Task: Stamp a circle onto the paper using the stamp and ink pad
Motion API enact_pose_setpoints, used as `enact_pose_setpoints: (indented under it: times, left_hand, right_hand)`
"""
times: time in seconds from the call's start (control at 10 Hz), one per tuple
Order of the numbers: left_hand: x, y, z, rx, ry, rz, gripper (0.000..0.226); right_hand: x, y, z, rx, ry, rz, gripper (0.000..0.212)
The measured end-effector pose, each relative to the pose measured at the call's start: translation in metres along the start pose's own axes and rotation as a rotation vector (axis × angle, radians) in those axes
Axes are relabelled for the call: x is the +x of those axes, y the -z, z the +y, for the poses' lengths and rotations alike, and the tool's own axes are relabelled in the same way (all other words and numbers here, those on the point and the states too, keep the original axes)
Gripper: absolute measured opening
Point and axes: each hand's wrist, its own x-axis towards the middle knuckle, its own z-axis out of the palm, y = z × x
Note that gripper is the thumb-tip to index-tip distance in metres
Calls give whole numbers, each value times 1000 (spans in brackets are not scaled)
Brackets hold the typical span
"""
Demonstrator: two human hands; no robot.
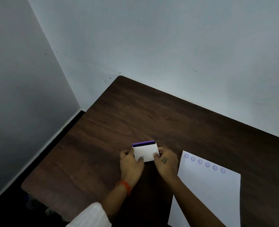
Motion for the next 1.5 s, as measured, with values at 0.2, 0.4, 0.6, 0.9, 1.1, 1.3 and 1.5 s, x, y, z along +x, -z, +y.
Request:
enact_pose_setpoints:
  times: [0.2, 0.4, 0.6, 0.9, 1.1, 1.3, 1.5]
  left_hand:
    - [1, -1, -2, -28, -14, 18, 44]
    - [3, -1, -3, -19, -36, 52, 39]
    - [7, 2, -5, -35, -15, 101, 35]
    - [15, 3, -8, -58, -22, 131, 22]
    - [16, 5, -8, -81, -32, 143, 19]
    - [15, 9, -7, -91, -20, 111, 22]
    - [10, 19, -10, 7, -120, 192, 25]
  right_hand:
    - [3, -2, 3, -14, 33, -1, 24]
    - [6, -4, 5, -16, 28, 4, 22]
    - [13, -5, 7, -26, 25, -10, 23]
    - [20, -2, 6, -8, 40, -5, 20]
    - [22, 1, 2, -51, 51, -13, 21]
    - [21, 4, 0, -61, 51, -35, 22]
    - [15, 17, -1, 20, 71, 61, 31]
